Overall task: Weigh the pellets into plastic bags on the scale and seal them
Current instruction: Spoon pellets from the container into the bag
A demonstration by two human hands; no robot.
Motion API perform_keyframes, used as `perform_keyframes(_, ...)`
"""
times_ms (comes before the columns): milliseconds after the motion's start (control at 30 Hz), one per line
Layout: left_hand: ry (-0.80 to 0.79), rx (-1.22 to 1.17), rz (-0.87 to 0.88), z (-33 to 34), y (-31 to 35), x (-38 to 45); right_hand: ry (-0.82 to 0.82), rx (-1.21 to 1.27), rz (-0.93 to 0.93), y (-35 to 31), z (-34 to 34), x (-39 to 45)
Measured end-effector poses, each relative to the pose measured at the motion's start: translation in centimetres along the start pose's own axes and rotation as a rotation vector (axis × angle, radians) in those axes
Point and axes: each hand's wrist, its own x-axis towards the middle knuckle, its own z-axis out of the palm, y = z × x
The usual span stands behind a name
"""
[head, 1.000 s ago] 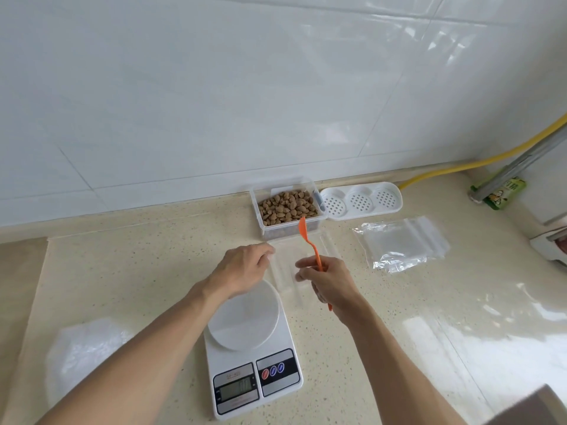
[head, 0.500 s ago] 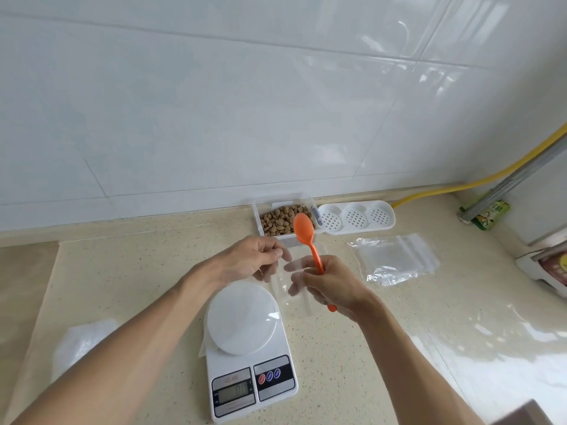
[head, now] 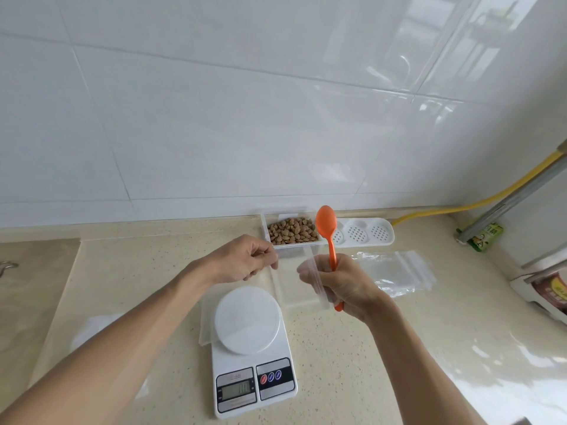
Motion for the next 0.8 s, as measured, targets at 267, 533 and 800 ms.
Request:
perform_keyframes(267,0.067,0.018,0.091,-1.8,1.0,-1.0,-0.033,0.141,0.044,0.1,0.1,0.4)
perform_keyframes(533,0.276,0.562,0.044,-2.3,-3.5,0.3,0.117,0.282,0.124,0.8,1.6,2.8)
perform_keyframes(800,-0.038,0.771,0.065,1.3,-3.7,2.5,0.229,0.225,0.198,2.3,3.6,6.6)
